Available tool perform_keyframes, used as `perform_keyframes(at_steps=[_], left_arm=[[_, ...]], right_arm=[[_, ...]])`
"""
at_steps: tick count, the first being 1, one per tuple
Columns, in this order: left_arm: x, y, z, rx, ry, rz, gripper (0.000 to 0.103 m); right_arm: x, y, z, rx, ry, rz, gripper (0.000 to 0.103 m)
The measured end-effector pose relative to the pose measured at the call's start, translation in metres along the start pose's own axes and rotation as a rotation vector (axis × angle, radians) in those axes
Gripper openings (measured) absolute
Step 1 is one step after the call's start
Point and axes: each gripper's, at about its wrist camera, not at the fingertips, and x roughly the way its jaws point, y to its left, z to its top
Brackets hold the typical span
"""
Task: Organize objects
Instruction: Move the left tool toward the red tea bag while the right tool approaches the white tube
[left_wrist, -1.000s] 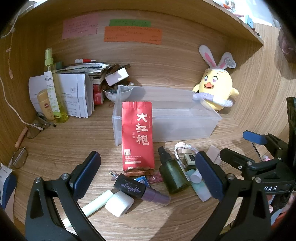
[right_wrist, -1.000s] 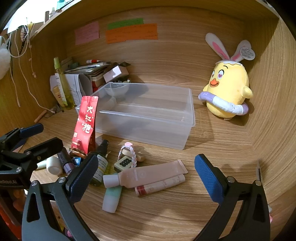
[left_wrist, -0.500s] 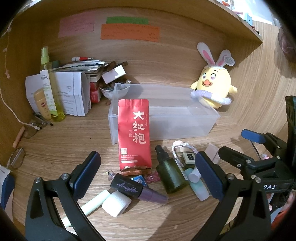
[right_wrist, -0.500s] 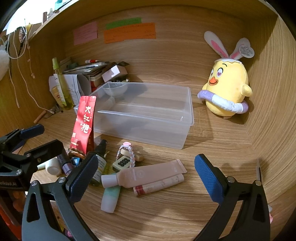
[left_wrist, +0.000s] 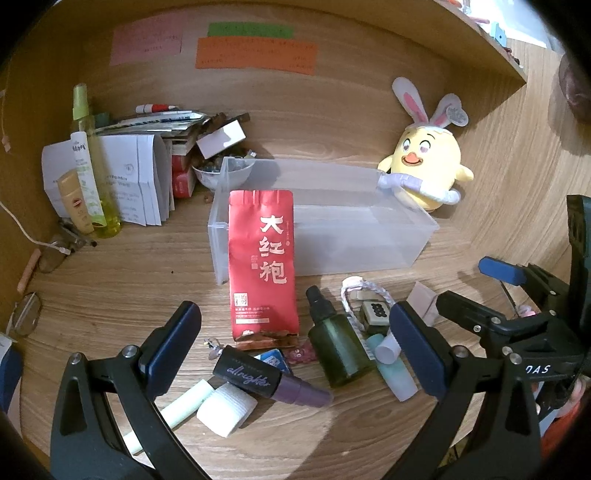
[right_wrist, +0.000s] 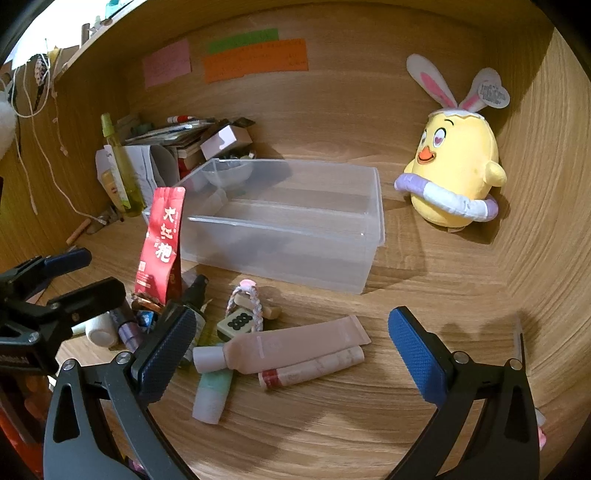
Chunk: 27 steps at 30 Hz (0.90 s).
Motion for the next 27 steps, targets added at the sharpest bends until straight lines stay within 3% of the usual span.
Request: perform_keyframes(at_steps=[8, 16, 20, 27], left_arm=[[0.016, 0.025, 0.008, -0.028, 0.054, 0.025, 0.103], [0.046, 0.033, 0.026, -0.007, 0.155, 0.051, 0.103], [0.068, 0.033, 0.025, -0.004, 0.235, 0.035, 0.103], [0.084, 0.035, 0.024, 0.002, 0.293, 0.029, 0.103]], right_arm=[[0.004, -0.025, -0.007, 0.029, 0.025, -0.024, 0.103], [0.016, -0.051, -0.016, 0.091, 0.089, 0.012, 0.103], [0.022, -0.052, -0.024, 0.091, 0.119, 0.027, 0.103], [0.037, -0.04, -0.032, 0.056, 0.183, 0.075, 0.103]])
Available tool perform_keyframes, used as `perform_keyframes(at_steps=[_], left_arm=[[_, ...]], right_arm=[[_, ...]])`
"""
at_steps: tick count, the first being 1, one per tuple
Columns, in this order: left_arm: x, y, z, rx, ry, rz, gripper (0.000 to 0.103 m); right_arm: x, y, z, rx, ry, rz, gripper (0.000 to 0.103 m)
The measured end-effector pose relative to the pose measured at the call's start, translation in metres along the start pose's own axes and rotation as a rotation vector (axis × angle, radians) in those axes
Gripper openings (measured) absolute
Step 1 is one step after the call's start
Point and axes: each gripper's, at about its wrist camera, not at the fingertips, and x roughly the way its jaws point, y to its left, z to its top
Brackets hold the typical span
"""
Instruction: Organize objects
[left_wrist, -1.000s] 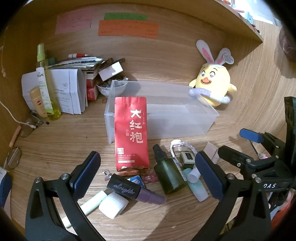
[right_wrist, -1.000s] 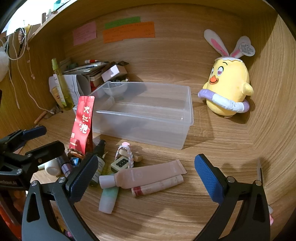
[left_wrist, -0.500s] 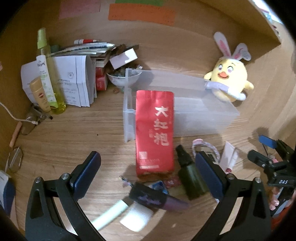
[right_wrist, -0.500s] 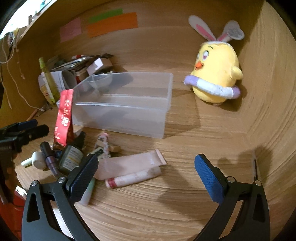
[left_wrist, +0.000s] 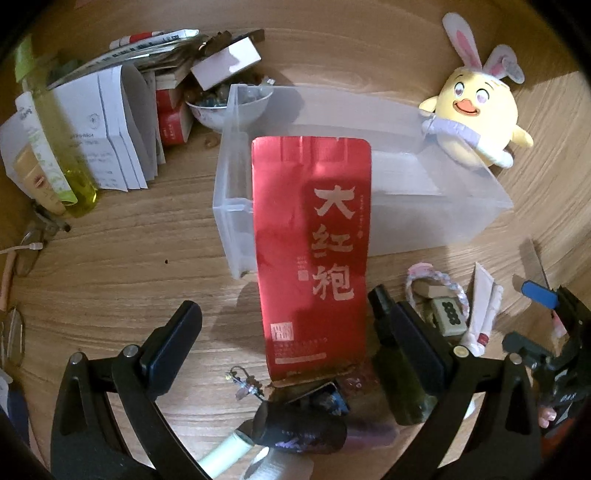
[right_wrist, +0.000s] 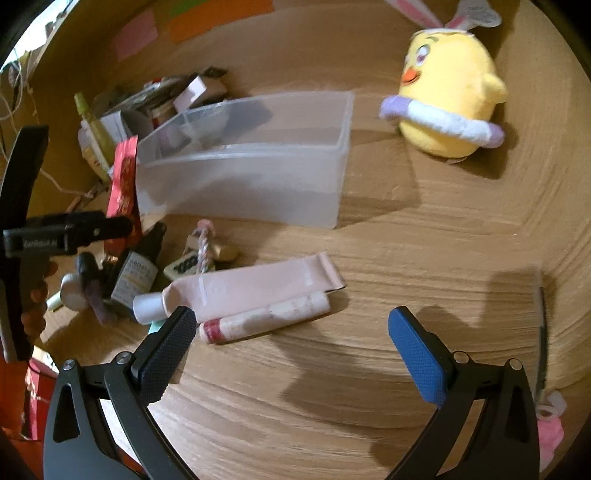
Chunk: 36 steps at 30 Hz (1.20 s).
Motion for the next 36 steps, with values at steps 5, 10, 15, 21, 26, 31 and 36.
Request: perform_keyframes(at_steps=[5, 10, 15, 21, 26, 31, 36], left_arm=[[0.004, 0.001, 0.004, 0.011, 0.017, 0.007, 0.09], [0.012, 0.005, 0.005, -0.005, 0.057, -0.02, 0.079], [0.012, 0.003, 0.005, -0.01, 0.045, -0.036, 0.068], [0.012, 0.002, 0.004, -0.028, 0.022, -0.021, 0.057], [-0.001, 0.008, 0.003, -0.056, -0.025, -0.009, 0.057], [-0.018, 0.014, 0.008, -0.078, -0.076, -0.006, 0.057], [-0.04, 0.013, 0.012, -0.068, -0.141, 0.014, 0.057]], right_arm=[[0.009, 0.015, -0.003, -0.073, 0.028, -0.012, 0.103], [0.016, 0.023, -0.003, -0.119, 0.044, -0.054, 0.103], [0.016, 0.023, -0.002, -0.122, 0.04, -0.056, 0.1], [0.018, 0.021, -0.002, -0.109, 0.052, -0.05, 0.083], [0.011, 0.015, -0.003, -0.085, 0.026, -0.059, 0.083], [0.0, 0.007, 0.001, -0.055, -0.009, -0.069, 0.082], [-0.009, 0.004, 0.012, -0.039, -0.041, -0.055, 0.056]])
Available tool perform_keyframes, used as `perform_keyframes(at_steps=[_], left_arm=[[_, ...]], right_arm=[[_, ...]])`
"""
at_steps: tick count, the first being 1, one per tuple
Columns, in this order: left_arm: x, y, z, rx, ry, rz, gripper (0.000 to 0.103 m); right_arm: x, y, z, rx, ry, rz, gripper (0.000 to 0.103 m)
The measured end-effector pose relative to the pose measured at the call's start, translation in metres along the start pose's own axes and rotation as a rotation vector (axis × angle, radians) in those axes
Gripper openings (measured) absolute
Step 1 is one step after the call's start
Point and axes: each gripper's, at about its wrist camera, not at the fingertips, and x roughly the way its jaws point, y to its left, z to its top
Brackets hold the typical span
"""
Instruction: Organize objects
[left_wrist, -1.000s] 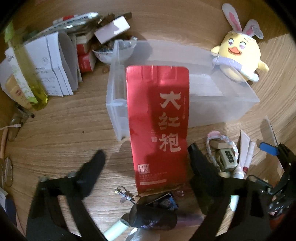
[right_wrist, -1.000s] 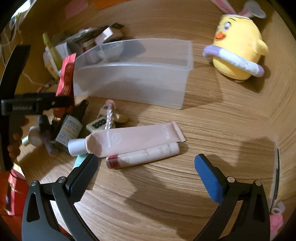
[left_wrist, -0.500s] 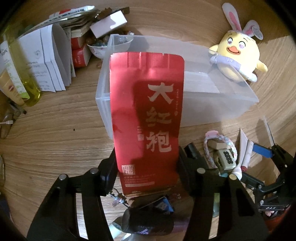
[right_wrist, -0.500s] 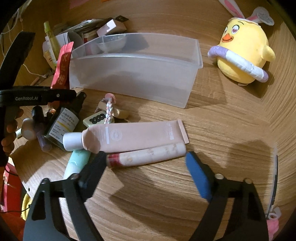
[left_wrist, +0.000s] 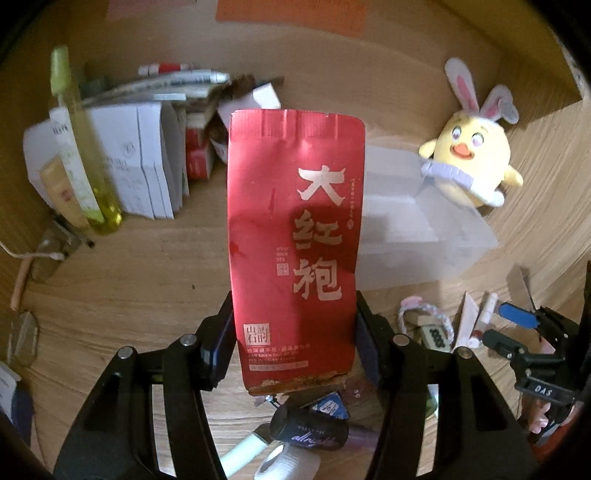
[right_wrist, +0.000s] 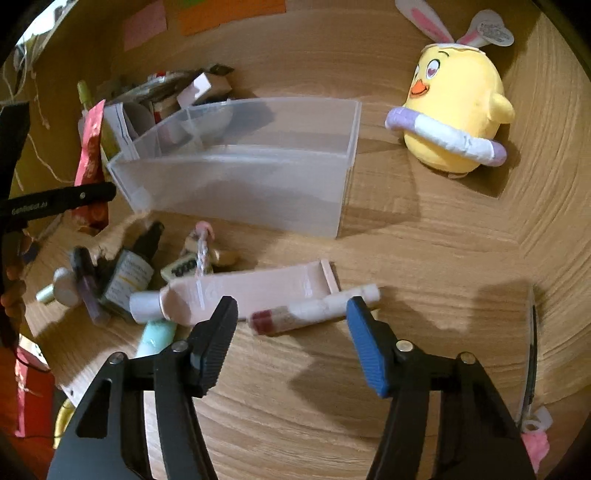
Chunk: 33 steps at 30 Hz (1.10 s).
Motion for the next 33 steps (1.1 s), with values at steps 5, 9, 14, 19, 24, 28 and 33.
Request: perform_keyframes(at_steps=[5, 9, 14, 19, 24, 28, 33], left_arm=[[-0.016, -0.002, 0.003, -0.003, -0.047, 0.015, 0.057], [-0.021, -0.004, 0.009, -0.009, -0.071, 0.009, 0.057], [-0.021, -0.012, 0.024, -0.001, -0.1, 0.019, 0.057], [-0.018, -0.022, 0.044, 0.018, -0.122, 0.029, 0.057], [-0.009, -0.028, 0.061, 0.037, -0.131, 0.044, 0.057], [0.008, -0.031, 0.076, 0.053, -0.1, 0.053, 0.057], [0.037, -0.032, 0.084, 0.059, -0.028, 0.049, 0.057]], right_arm=[[-0.003, 0.003, 0.0, -0.028, -0.017, -0.042, 0.06], [-0.008, -0.007, -0.002, 0.011, -0.024, -0.027, 0.077], [0.001, -0.028, -0.001, 0.123, 0.012, -0.075, 0.077], [0.012, -0.028, -0.009, 0.121, 0.059, -0.096, 0.065], [0.015, -0.024, -0.018, 0.1, 0.069, -0.1, 0.045], [0.016, -0.025, -0.018, 0.088, 0.062, -0.101, 0.016], [0.016, -0.031, -0.016, 0.1, 0.021, -0.132, 0.014]])
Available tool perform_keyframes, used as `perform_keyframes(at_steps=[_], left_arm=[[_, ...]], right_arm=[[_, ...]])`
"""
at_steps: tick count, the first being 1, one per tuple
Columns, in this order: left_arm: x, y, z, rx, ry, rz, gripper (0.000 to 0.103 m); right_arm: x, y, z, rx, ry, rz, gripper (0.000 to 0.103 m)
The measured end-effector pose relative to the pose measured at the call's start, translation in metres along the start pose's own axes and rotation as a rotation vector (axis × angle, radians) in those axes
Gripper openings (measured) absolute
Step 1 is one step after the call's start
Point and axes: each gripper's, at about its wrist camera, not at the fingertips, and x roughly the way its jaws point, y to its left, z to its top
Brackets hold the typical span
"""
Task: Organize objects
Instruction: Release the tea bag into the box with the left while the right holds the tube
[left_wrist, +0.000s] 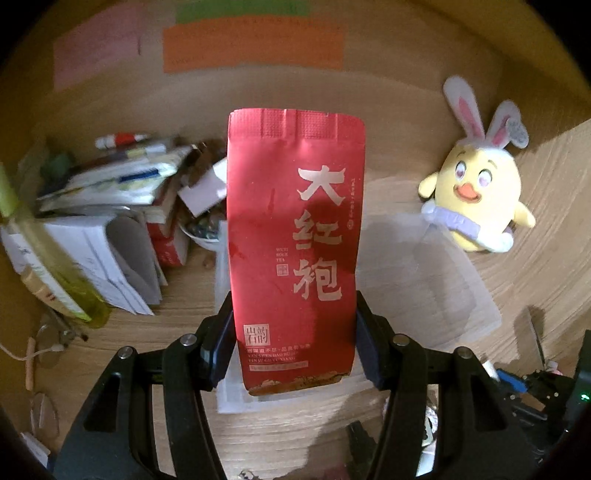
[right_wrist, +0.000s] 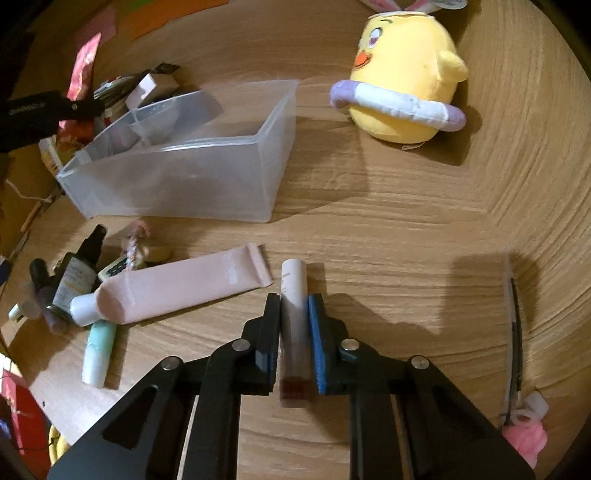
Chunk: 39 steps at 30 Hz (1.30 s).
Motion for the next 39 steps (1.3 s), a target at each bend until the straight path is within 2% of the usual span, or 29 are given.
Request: perform_keyframes(at_steps=[7, 12, 16, 22, 25, 28, 39], left_arm=[[0.029, -0.003, 0.001, 0.043, 0.072, 0.033, 0.057], [0.043, 0.0, 0.002, 0.038, 0.114, 0.018, 0.057], [0.051, 0.0, 0.0, 0.041, 0.143, 0.013, 0.057], [0.058, -0.001, -0.002, 0.049, 0.171, 0.0, 0.057], [0.06, -0.003, -0.003, 0.067, 0.177, 0.004, 0.057], [0.061, -0.007, -0.004, 0.083, 0.179, 0.003, 0.057], [0.063, -0.013, -0.004, 0.131, 0.173, -0.002, 0.059]], right_arm=[[-0.026, -0.001, 0.03, -0.004, -0.121, 0.001, 0.014], [-0.04, 0.012, 0.062, -0.041, -0.212, 0.02, 0.014], [-0.037, 0.023, 0.089, -0.069, -0.244, 0.031, 0.014], [-0.016, 0.038, 0.123, -0.097, -0.227, 0.077, 0.014], [-0.001, 0.044, 0.137, -0.101, -0.182, 0.12, 0.014], [0.016, 0.052, 0.145, -0.13, -0.146, 0.122, 0.014], [0.056, 0.077, 0.146, -0.227, -0.032, 0.119, 0.014]])
